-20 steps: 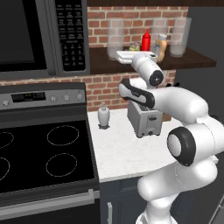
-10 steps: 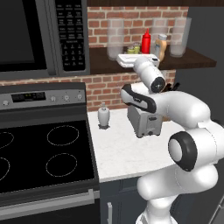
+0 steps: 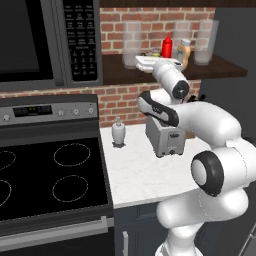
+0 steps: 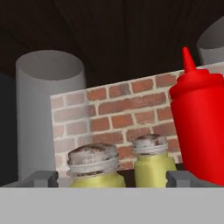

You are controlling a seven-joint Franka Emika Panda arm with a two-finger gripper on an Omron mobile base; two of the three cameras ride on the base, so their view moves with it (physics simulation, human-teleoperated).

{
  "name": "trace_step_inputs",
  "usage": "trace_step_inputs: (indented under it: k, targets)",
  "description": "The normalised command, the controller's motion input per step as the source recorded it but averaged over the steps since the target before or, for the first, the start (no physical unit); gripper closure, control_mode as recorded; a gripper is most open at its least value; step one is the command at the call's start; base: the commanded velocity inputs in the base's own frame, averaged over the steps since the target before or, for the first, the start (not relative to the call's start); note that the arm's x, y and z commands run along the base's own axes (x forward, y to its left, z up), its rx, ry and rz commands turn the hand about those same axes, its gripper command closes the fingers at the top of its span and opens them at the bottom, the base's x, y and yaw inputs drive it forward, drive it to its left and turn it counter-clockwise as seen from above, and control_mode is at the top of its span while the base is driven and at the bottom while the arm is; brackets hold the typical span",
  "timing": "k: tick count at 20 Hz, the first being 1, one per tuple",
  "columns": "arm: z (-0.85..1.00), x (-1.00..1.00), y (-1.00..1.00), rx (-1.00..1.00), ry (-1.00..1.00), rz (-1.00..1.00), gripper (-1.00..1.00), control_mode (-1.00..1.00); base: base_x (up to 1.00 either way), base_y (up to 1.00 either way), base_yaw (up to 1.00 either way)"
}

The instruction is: Put the shaker and condiment bottle from the counter next to their counterparts in the cabinet.

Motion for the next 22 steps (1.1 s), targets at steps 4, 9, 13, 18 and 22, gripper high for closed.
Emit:
trace_step_inputs:
  k: [4,9,13,18,22]
  targets:
    - [0.24,-0.26,0.0,0.1,0.14,0.0,-1.0,-1.0,0.0,0.0,0.0]
    - [0.04,-0.84,0.0,0.16,0.07,0.0,-1.0,-1.0,0.0,0.0,0.0]
    - [0.0,-1.0,0.0,0.17,0.0,-0.02,-1.0,-1.0,0.0,0.0,0.0]
    - [0.0,-1.0,0.0,0.1,0.0,-0.07,-1.0,-1.0,0.0,0.0,0.0]
    - [-0.01,-1.0,0.0,0.05,0.0,-0.08,-1.0,-1.0,0.0,0.0,0.0]
